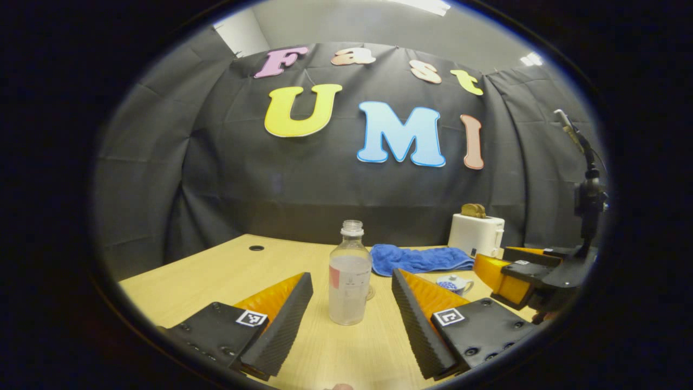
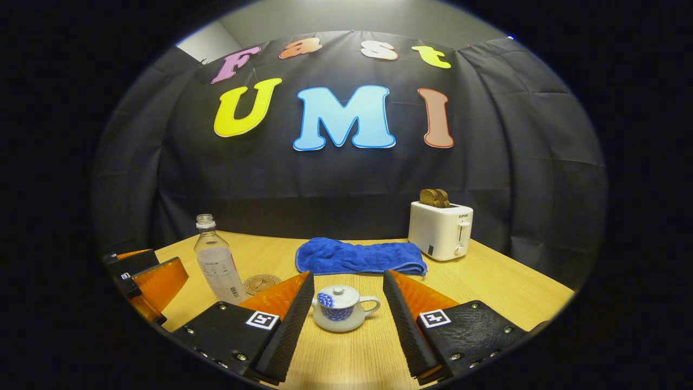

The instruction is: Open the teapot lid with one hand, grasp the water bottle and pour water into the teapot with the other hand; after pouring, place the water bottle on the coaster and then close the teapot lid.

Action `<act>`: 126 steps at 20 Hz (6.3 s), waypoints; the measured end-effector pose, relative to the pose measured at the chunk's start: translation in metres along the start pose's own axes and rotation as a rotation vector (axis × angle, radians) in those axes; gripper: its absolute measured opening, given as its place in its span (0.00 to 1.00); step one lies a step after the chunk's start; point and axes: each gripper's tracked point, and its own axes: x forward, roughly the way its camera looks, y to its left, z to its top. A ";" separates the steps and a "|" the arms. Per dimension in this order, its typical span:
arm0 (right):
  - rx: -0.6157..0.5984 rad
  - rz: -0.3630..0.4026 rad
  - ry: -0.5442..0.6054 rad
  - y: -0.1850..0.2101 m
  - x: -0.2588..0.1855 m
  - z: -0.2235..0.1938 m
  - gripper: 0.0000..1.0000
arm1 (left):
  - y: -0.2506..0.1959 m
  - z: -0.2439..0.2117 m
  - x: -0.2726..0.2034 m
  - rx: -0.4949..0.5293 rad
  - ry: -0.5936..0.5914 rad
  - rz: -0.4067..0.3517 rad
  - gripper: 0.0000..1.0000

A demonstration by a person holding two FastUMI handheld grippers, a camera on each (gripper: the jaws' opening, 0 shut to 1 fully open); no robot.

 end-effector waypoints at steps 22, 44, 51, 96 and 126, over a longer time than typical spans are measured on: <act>0.006 0.028 0.108 0.008 0.070 -0.043 0.24 | 0.020 -0.023 0.016 -0.034 0.045 0.016 1.00; 0.055 0.049 -0.046 -0.003 0.053 -0.005 0.05 | 0.009 -0.058 0.081 0.134 0.135 -0.015 1.00; 0.067 0.006 -0.094 -0.025 0.044 0.008 0.05 | 0.008 -0.057 0.100 0.179 0.130 0.008 1.00; 0.199 -0.073 -0.071 -0.118 0.007 -0.031 0.05 | -0.070 -0.026 0.142 1.518 0.003 -0.014 0.88; 0.197 -0.039 -0.097 -0.110 0.003 -0.023 0.05 | -0.085 -0.003 0.142 1.988 -0.091 -0.019 0.89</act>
